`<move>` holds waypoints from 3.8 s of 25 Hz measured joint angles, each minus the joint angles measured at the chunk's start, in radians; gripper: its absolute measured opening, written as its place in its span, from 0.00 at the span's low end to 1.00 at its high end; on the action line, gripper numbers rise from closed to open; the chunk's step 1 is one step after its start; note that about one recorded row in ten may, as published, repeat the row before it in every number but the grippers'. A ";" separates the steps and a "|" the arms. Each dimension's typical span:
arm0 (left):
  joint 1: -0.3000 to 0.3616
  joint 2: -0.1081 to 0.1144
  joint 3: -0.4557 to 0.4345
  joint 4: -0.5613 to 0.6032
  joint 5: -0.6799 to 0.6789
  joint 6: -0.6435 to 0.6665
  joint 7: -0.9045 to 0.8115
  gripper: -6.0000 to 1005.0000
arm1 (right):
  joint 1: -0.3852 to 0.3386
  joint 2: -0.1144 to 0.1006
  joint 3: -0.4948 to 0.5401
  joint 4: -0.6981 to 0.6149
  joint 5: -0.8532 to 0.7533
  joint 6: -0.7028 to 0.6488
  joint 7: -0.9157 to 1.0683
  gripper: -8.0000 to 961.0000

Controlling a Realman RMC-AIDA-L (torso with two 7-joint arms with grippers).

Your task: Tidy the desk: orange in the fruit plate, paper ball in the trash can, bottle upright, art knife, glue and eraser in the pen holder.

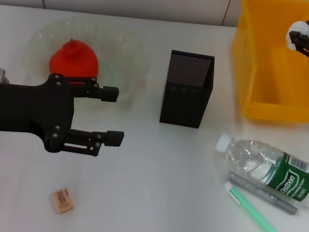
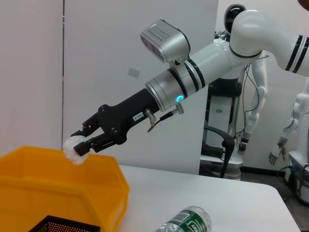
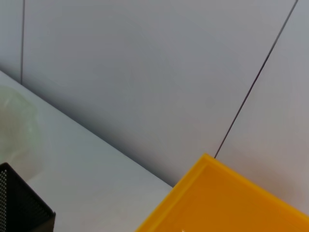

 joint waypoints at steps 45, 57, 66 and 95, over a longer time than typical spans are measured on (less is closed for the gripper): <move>-0.005 -0.001 0.025 -0.015 0.000 -0.003 -0.004 0.79 | 0.069 -0.003 0.081 -0.358 -0.117 -0.780 0.250 0.71; -0.008 0.000 0.026 -0.015 0.000 -0.005 -0.006 0.79 | 0.129 -0.014 0.112 -0.340 -0.184 -0.951 0.265 0.71; -0.010 -0.001 0.027 -0.015 0.000 -0.004 -0.006 0.79 | 0.136 -0.015 0.101 -0.301 -0.270 -0.990 0.162 0.70; -0.010 -0.002 0.039 -0.025 0.000 -0.005 0.000 0.79 | 0.154 -0.005 -0.014 -0.099 -0.351 -0.827 0.062 0.70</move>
